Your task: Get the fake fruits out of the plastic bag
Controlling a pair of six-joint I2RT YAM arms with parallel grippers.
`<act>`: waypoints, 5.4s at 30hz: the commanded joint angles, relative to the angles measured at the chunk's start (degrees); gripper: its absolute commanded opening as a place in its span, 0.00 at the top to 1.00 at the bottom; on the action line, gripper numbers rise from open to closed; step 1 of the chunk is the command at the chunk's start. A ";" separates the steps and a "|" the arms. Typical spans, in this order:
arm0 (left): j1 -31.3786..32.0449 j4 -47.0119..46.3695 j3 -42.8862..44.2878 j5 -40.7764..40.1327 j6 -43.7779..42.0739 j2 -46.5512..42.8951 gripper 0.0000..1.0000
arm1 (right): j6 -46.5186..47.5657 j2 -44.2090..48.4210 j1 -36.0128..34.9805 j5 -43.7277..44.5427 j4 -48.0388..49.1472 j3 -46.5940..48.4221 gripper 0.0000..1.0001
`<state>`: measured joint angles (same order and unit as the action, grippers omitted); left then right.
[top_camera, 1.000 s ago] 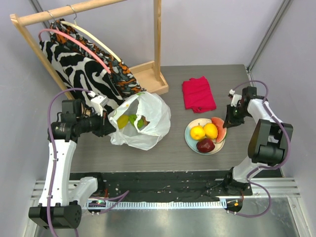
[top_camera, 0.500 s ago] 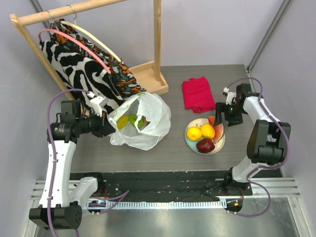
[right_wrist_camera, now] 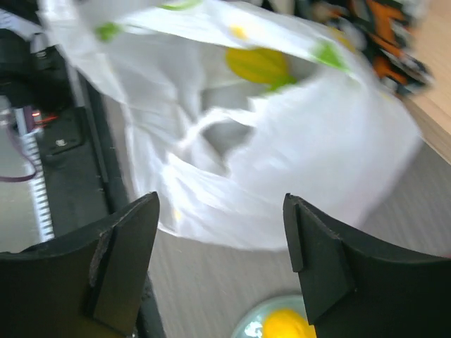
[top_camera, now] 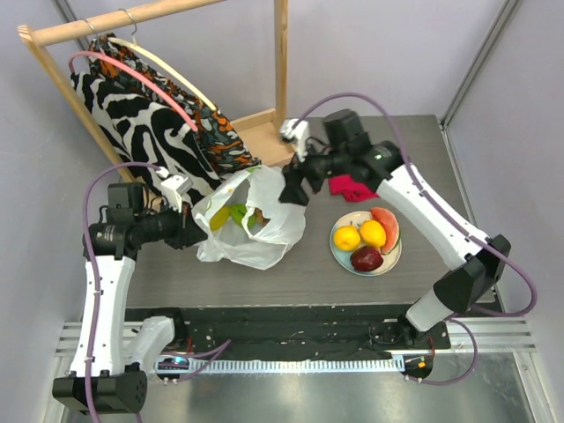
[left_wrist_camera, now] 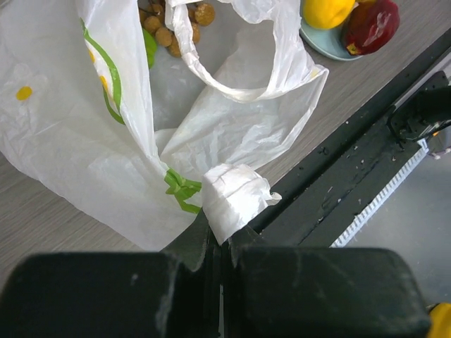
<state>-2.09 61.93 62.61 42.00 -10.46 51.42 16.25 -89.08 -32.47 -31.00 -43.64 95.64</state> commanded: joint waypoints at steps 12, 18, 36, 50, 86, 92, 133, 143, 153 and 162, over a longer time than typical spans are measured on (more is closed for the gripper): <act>-4.85 -3.23 0.49 8.89 10.02 -2.55 1.00 | -13.26 -28.77 -16.22 4.10 7.16 13.77 0.43; -6.35 -0.58 -0.90 9.06 10.11 -4.04 1.00 | -16.16 -36.24 -16.49 17.10 9.71 19.84 0.28; -8.19 -2.25 -1.26 11.79 12.13 -3.52 1.00 | -9.49 -47.60 -21.32 39.43 9.62 23.37 0.21; -8.28 -7.52 -2.75 12.58 15.03 -2.55 1.00 | -2.98 -24.15 -20.62 17.93 5.41 19.79 0.65; -8.28 -11.83 -2.49 12.50 18.11 -1.41 1.00 | 67.94 2.26 19.72 19.75 -17.53 -16.46 0.63; -8.98 -9.55 -3.37 11.62 16.70 -3.08 1.00 | 83.66 -7.15 20.43 21.42 -17.54 -8.45 0.63; -14.70 -5.85 -3.02 12.84 15.64 -3.69 1.00 | 110.05 -1.99 21.57 16.16 -13.75 -19.53 0.05; -14.61 -4.90 -3.72 13.64 17.75 -6.06 1.00 | 72.59 5.22 10.35 3.76 -2.35 -9.62 0.00; -14.52 5.20 0.49 14.61 12.14 -7.83 1.00 | 12.80 -9.78 -16.66 -1.07 12.44 3.76 0.35; -14.61 13.13 8.31 12.24 8.18 -3.96 1.00 | -0.52 -22.81 -26.13 2.34 19.81 1.50 0.64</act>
<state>-16.27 72.27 67.42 54.92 -0.10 45.93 24.05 -113.60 -52.58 -30.33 -28.34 100.55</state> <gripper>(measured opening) 0.017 0.362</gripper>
